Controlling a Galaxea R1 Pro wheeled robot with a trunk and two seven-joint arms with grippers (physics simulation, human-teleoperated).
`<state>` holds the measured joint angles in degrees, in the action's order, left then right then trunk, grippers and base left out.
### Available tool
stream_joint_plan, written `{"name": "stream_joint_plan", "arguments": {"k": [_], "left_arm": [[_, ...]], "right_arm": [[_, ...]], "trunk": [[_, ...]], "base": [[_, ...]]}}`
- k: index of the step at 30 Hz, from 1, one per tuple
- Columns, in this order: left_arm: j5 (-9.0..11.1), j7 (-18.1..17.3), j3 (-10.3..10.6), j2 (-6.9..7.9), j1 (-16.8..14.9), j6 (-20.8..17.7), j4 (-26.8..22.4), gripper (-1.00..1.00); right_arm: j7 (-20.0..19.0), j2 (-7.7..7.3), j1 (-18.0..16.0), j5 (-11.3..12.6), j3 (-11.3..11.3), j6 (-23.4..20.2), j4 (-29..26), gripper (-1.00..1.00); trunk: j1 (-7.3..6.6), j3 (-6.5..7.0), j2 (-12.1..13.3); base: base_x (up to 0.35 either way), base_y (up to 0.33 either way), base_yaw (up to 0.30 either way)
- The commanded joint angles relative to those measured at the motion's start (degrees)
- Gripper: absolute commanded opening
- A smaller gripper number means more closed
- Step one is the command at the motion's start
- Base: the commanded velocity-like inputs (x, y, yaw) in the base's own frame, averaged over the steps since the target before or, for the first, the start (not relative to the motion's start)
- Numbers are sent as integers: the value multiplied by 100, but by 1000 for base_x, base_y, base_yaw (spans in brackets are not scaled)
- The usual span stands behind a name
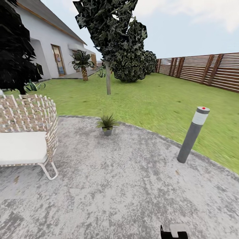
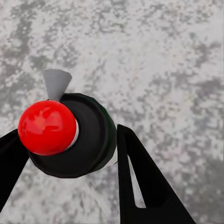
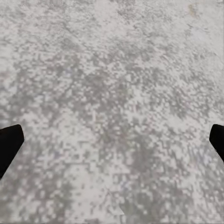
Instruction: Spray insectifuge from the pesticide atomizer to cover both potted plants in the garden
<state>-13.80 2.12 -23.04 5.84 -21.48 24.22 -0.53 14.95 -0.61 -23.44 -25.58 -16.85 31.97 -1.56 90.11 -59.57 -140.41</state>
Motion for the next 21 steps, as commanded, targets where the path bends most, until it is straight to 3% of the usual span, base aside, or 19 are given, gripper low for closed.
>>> {"name": "stream_joint_plan", "arguments": {"k": [1, 21], "left_arm": [[-61, 26, -33, 3, -6, 21, 9, -100], [-61, 26, -33, -1, -6, 21, 9, -100]], "right_arm": [[34, -1, -3, -61, -29, 12, 7, 100], [42, -13, -3, -73, -29, 11, 7, 100]], "trunk": [[2, -5, -2], [2, -5, -2]], "base": [[337, 0, 262], [337, 0, 40]]}}
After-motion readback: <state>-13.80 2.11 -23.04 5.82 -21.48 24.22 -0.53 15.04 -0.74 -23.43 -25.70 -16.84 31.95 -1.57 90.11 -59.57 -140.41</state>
